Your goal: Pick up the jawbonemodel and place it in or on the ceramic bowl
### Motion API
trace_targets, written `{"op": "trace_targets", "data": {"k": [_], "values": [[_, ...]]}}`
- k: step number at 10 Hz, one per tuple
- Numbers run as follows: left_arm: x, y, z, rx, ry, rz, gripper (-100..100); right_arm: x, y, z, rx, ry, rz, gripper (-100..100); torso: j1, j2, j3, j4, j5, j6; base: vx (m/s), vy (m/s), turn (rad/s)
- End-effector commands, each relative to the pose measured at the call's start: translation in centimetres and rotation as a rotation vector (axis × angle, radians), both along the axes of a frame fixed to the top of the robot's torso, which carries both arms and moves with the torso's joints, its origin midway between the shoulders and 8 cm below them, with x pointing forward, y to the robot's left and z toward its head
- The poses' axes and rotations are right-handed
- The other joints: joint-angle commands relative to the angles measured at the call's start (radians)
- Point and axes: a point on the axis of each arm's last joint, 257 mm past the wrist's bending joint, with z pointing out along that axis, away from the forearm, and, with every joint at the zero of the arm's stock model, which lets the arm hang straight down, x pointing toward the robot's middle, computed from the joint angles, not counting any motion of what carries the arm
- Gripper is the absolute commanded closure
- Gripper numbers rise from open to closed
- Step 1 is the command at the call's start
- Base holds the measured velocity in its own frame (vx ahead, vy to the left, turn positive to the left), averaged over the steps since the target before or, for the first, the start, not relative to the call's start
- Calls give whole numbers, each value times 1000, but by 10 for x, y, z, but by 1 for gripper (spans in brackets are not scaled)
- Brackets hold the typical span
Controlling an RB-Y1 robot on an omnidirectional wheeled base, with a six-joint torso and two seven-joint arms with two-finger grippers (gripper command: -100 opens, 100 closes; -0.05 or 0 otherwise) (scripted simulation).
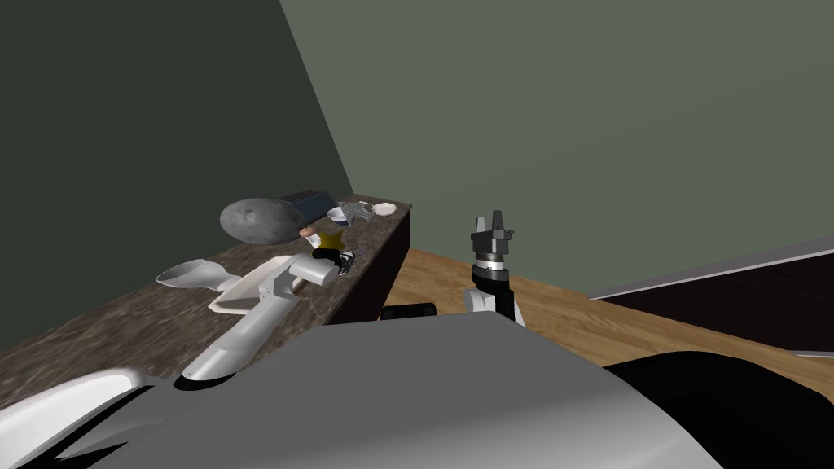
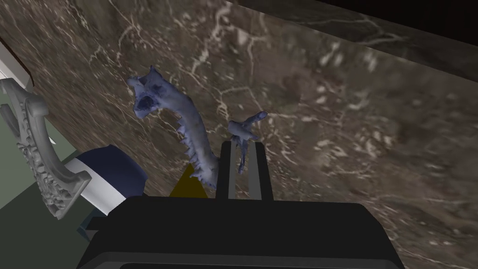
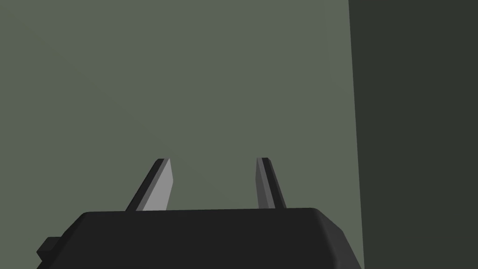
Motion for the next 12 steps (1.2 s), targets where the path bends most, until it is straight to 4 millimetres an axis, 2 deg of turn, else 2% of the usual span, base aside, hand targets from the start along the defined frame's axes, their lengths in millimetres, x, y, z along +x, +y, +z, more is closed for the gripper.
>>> {"op": "trace_targets", "data": {"k": [1, 4, 5, 6, 7, 10, 12], "values": [[-1, -2, 10, 4, -3, -7, 100, 0, 0, 0, 0, 0, 0, 0, 0, 0, 0, 0, 0, 0, -10, -2, 48], [-2, -3, 12, 4, -3, -10, 100, 0, 0, 0, 0, 0, 0, 0, 0, 2, 1, 0, 0, 0, -9, -2, 27], [-3, -3, 13, 5, -2, -10, 0, 0, 0, 0, 0, 0, 0, 0, 0, 1, 1, 0, 0, 0, 0, 0, 0], [19, 6, 42, 20, -77, -8, 100, 0, 0, 0, 0, 0, 0, 0, 0, 1, 0, 0, 0, 0, -26, -45, 73], [25, 10, 51, 27, -100, -5, 100, 0, 0, 0, 0, 0, 0, 0, -2, 1, 1, 1, -1, 0, -37, -66, 81], [55, 39, 100, 69, -207, 8, 100, 0, 0, 0, 0, 0, 0, 0, -5, 7, 5, 3, -2, -1, -79, -87, 98], [65, 53, 118, 89, -240, 11, 100, 0, 0, 0, 0, 0, 0, 0, -6, 8, 6, 3, -2, -1, -72, -73, 72]]}}
